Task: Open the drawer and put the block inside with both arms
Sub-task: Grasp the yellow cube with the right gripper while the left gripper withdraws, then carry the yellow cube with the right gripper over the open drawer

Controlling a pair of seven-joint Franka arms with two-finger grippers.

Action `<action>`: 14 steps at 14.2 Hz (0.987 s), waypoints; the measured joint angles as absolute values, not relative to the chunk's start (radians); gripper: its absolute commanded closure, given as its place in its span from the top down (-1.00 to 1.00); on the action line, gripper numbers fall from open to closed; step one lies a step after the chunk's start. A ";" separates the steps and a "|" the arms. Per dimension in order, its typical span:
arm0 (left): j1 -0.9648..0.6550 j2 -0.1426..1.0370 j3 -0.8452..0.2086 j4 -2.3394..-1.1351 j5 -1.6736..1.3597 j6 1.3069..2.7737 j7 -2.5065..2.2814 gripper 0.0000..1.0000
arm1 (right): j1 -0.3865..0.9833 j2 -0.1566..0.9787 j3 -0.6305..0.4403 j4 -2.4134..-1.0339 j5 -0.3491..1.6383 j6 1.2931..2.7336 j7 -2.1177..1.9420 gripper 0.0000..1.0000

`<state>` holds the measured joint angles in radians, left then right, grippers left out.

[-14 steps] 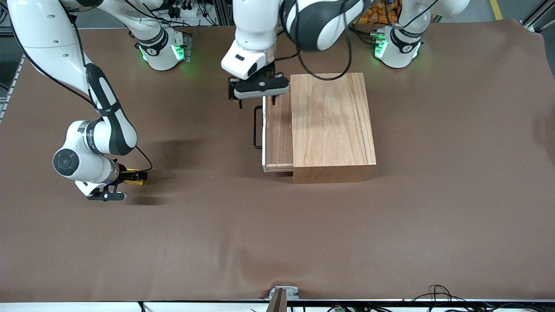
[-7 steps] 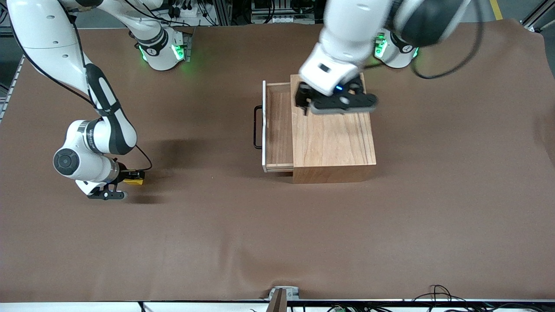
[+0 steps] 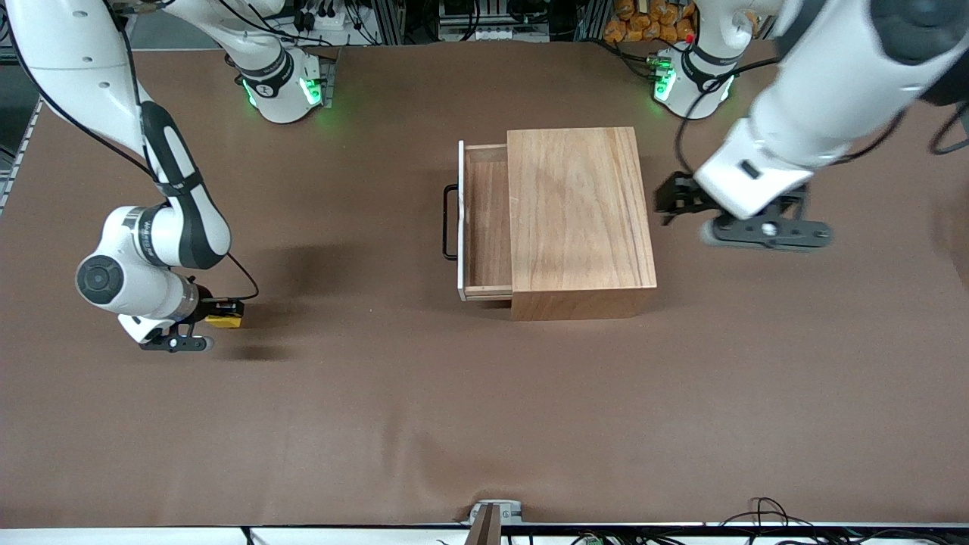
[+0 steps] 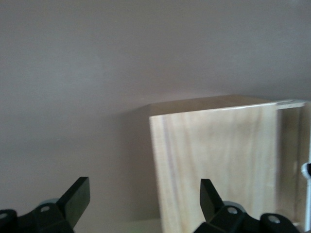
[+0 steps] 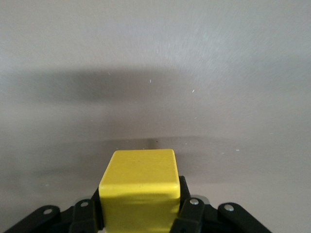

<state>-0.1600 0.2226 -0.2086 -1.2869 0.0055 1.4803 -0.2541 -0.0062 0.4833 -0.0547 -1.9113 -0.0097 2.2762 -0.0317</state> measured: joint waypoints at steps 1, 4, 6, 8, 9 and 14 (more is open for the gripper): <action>-0.121 0.208 -0.209 -1.287 0.005 1.460 -0.202 1.00 | -0.006 0.472 -0.055 -1.880 -0.009 2.230 -0.032 -0.82; -0.059 0.154 -0.203 -1.298 0.003 1.375 -0.123 1.00 | -0.006 0.456 -0.055 -1.749 -0.005 2.090 -0.032 -0.94; -0.061 0.093 -0.177 -1.344 0.003 1.346 -0.111 1.00 | -0.006 0.454 -0.054 -1.662 0.005 2.022 -0.032 -1.00; -0.063 0.024 -0.124 -1.398 0.003 1.335 -0.047 1.00 | -0.002 0.454 -0.050 -1.592 0.049 1.947 -0.032 -1.00; -0.062 -0.009 -0.092 -1.421 0.003 1.330 -0.014 1.00 | 0.006 0.454 -0.047 -1.555 0.068 1.896 -0.031 -1.00; -0.043 -0.065 -0.025 -1.473 0.003 1.316 0.044 1.00 | 0.139 0.445 -0.036 -1.466 0.090 1.781 0.114 -1.00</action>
<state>-0.0428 -0.0652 -0.0251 -1.4730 0.0026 1.3160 0.0442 0.1388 0.4446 -0.0358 -1.4664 0.0900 1.7812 0.1135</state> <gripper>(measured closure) 0.000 0.441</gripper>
